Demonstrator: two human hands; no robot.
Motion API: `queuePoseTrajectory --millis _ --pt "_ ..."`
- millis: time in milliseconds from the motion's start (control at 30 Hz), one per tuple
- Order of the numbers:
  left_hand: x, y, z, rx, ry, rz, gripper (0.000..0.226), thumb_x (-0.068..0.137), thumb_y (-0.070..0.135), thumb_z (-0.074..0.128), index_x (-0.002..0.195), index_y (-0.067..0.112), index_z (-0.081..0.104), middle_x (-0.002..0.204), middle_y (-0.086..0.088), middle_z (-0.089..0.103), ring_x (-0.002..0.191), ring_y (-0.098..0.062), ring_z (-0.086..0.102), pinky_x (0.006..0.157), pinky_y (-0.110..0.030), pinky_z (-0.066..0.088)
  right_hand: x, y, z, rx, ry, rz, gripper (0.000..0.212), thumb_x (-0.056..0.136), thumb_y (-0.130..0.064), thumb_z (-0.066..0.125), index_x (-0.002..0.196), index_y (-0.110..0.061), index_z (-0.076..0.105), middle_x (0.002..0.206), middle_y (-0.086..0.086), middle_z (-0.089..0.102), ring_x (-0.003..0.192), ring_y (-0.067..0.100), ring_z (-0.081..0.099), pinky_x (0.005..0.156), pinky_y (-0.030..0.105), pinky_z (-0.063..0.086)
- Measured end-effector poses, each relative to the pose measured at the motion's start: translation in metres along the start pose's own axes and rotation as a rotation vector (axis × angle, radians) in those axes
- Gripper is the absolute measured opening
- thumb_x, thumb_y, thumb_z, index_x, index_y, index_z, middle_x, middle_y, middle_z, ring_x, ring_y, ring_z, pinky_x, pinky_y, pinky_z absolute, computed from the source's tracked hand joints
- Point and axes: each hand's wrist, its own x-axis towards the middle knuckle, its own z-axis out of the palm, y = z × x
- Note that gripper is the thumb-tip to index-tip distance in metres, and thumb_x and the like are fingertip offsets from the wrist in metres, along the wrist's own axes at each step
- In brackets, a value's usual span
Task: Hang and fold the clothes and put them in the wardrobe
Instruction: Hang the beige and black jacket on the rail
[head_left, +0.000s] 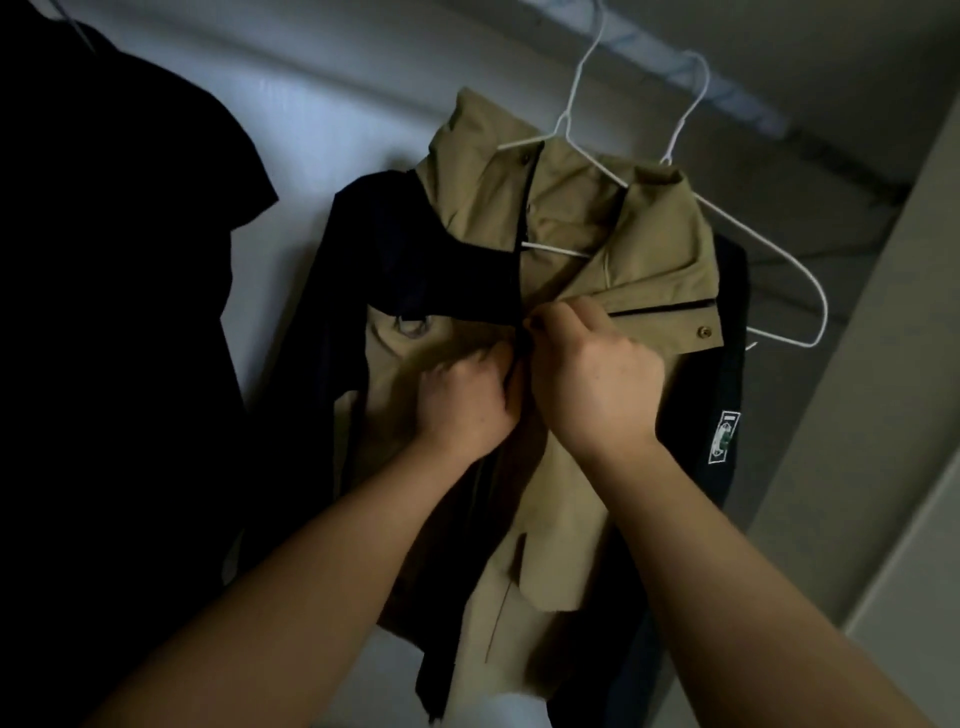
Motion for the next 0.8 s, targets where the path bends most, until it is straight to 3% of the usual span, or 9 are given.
queuePoseTrajectory --millis 100,233,333,400,500,600,800 --pt "-0.003 0.003 -0.002 0.013 -0.004 0.021 0.020 0.093 0.029 0.060 0.081 0.014 0.066 0.070 -0.007 0.067 0.059 -0.032 0.066 0.055 -0.037 0.054 0.004 0.004 -0.005 -0.053 0.006 0.024 0.012 0.086 -0.022 0.073 0.092 -0.013 0.067 0.091 0.003 0.066 0.051 0.031 0.058 0.047 0.024 0.024" --pt "-0.003 0.007 -0.007 0.017 -0.019 0.029 0.017 0.086 0.023 0.070 0.074 0.014 0.064 0.066 -0.005 0.065 0.053 -0.030 0.064 0.052 -0.034 0.051 0.020 0.008 -0.016 -0.037 0.039 0.000 0.010 0.093 -0.017 0.058 0.096 -0.009 0.061 0.097 0.006 0.060 0.053 0.028 0.051 0.044 0.027 0.029" --pt "0.000 0.007 -0.011 -0.012 -0.060 0.035 0.013 0.084 0.021 0.069 0.074 0.013 0.064 0.070 -0.006 0.067 0.058 -0.030 0.065 0.055 -0.035 0.050 0.035 0.012 -0.027 -0.061 0.071 0.002 0.005 0.097 -0.012 0.057 0.097 -0.010 0.061 0.096 0.005 0.060 0.053 0.022 0.047 0.045 0.025 0.023" --pt "0.002 0.006 -0.012 -0.007 -0.075 0.034 0.013 0.086 0.023 0.066 0.076 0.015 0.064 0.072 -0.005 0.068 0.061 -0.029 0.066 0.055 -0.032 0.048 0.045 0.013 -0.035 -0.071 0.077 -0.005 0.004 0.095 -0.010 0.058 0.098 -0.010 0.061 0.098 0.006 0.062 0.054 0.026 0.052 0.046 0.026 0.024" --pt "0.002 0.004 -0.012 0.032 -0.115 0.010 0.020 0.094 0.030 0.057 0.080 0.018 0.064 0.074 -0.003 0.068 0.063 -0.026 0.065 0.054 -0.027 0.042 0.073 0.016 -0.051 -0.101 0.162 0.028 0.008 0.090 -0.007 0.061 0.096 -0.010 0.063 0.099 0.008 0.065 0.055 0.032 0.056 0.046 0.022 0.012" --pt "0.003 0.003 -0.013 0.032 -0.224 -0.077 0.017 0.096 0.034 0.054 0.086 0.023 0.062 0.078 0.001 0.065 0.070 -0.022 0.063 0.060 -0.028 0.042 0.109 0.021 -0.065 -0.085 0.264 0.073 0.009 0.089 -0.007 0.059 0.094 -0.013 0.065 0.099 0.006 0.065 0.056 0.034 0.056 0.046 0.026 0.028" --pt "0.018 0.000 -0.021 0.018 -0.421 -0.160 0.027 0.097 0.038 0.052 0.072 0.033 0.043 0.078 0.003 0.062 0.068 -0.017 0.060 0.064 -0.035 0.054 0.118 0.025 -0.052 0.071 0.106 0.021 0.023 0.104 -0.033 0.047 0.108 -0.017 0.064 0.110 0.003 0.063 0.082 0.033 0.062 0.066 0.043 0.051"
